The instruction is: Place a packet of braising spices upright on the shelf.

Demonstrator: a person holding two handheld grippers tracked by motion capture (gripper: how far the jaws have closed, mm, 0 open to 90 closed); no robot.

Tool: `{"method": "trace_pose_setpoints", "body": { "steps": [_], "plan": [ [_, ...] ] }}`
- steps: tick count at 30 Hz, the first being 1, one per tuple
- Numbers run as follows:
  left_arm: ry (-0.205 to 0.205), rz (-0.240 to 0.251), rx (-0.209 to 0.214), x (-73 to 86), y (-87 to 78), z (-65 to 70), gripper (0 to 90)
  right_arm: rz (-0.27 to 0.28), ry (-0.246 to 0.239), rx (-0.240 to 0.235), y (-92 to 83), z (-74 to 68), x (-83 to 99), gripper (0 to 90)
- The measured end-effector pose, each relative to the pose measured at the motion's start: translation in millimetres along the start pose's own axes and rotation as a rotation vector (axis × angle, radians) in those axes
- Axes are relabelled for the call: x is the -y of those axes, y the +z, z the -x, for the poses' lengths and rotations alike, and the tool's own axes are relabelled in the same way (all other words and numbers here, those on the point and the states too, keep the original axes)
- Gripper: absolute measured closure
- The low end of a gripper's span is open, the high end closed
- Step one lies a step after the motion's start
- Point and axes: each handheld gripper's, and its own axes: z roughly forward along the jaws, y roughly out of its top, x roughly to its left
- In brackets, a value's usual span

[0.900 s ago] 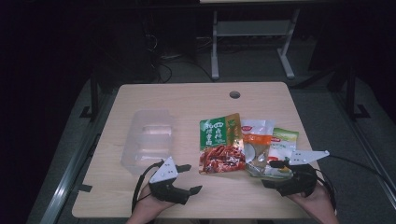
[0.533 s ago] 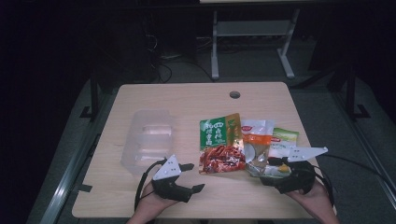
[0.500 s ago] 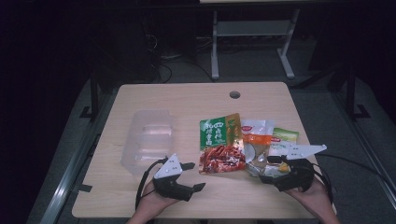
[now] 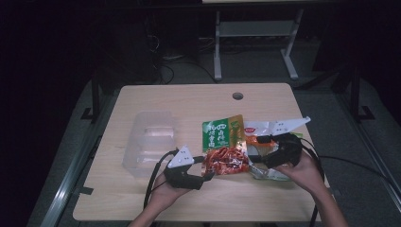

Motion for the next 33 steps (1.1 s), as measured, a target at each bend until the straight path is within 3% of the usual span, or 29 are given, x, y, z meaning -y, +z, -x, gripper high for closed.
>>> {"method": "trace_pose_setpoints", "body": {
  "steps": [8,10,13,15,16,20,21,23,26,28,33],
  "plan": [
    [-0.006,-0.021,-0.007,2.8,16.0,-8.1,40.7,-0.055,0.050,0.021,21.6,27.3,-26.0,18.8],
    [-0.002,-0.033,-0.002,3.2,20.0,-9.7,42.7,-0.105,0.078,0.027,34.2,37.3,-33.5,18.3],
    [0.002,-0.053,0.000,4.5,27.9,-12.9,45.4,-0.131,0.102,0.037,44.4,46.6,-38.6,18.4],
    [0.012,-0.052,-0.012,4.9,29.2,-12.0,47.6,-0.138,0.100,0.044,47.4,49.2,-39.8,18.3],
    [0.032,-0.031,-0.032,5.3,30.6,-10.2,50.7,-0.162,0.123,0.049,53.3,54.3,-44.7,18.3],
    [0.020,-0.037,-0.022,4.6,33.7,-10.6,51.5,-0.194,0.144,0.054,59.6,63.4,-51.2,19.0],
    [0.016,-0.036,-0.020,4.8,33.9,-11.2,52.4,-0.167,0.161,0.048,61.8,69.7,-51.0,20.9],
    [0.004,-0.036,-0.017,5.4,34.3,-11.2,53.0,-0.164,0.167,0.051,63.5,72.8,-50.0,20.5],
    [-0.003,-0.057,0.000,6.5,36.8,-13.0,55.0,-0.206,0.206,0.058,73.2,85.6,-43.4,21.8],
    [-0.016,-0.066,0.012,8.1,38.6,-14.3,55.1,-0.235,0.262,0.058,78.4,92.3,-38.5,22.8],
    [-0.021,-0.089,0.004,11.0,42.1,-15.7,59.4,-0.312,0.310,0.056,93.7,99.2,-33.2,28.9]
  ]
}}
